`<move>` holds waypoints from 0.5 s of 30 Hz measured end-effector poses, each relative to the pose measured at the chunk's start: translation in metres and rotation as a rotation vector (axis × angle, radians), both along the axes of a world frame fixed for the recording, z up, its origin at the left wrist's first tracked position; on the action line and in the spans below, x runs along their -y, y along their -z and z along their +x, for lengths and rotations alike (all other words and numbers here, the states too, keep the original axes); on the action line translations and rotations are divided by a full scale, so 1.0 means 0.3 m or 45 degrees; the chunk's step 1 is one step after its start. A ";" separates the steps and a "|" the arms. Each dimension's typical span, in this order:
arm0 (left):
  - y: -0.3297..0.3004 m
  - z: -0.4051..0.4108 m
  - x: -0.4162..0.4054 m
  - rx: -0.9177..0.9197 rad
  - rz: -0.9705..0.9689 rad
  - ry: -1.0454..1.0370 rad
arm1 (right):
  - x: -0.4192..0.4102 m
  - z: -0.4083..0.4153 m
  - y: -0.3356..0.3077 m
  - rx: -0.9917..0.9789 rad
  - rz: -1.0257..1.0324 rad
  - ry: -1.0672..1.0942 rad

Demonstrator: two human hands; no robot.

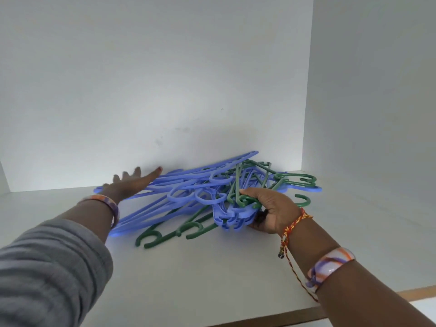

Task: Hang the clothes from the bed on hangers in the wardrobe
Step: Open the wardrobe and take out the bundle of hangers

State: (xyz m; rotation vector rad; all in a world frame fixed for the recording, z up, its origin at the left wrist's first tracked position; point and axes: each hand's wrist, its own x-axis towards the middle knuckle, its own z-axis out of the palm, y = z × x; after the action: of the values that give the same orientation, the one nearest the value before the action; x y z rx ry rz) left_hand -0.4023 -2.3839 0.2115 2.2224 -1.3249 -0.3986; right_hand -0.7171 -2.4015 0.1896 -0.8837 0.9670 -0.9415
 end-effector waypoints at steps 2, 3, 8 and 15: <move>0.013 -0.062 0.018 -0.135 -0.024 0.182 | 0.014 0.030 0.008 0.083 -0.015 0.041; 0.013 -0.103 0.026 -0.191 -0.034 0.282 | 0.023 0.048 0.013 0.122 -0.029 0.094; -0.008 -0.259 0.070 -0.076 0.011 0.511 | 0.068 0.068 0.034 0.293 -0.037 0.217; -0.012 -0.260 0.071 0.275 0.288 0.564 | 0.069 0.048 0.030 0.234 -0.121 0.120</move>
State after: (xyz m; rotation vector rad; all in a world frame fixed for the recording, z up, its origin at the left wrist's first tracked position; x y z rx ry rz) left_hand -0.4802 -2.4052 0.2152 2.1851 -1.9866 -0.4963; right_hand -0.7026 -2.4221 0.1807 -0.8206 0.8167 -1.1368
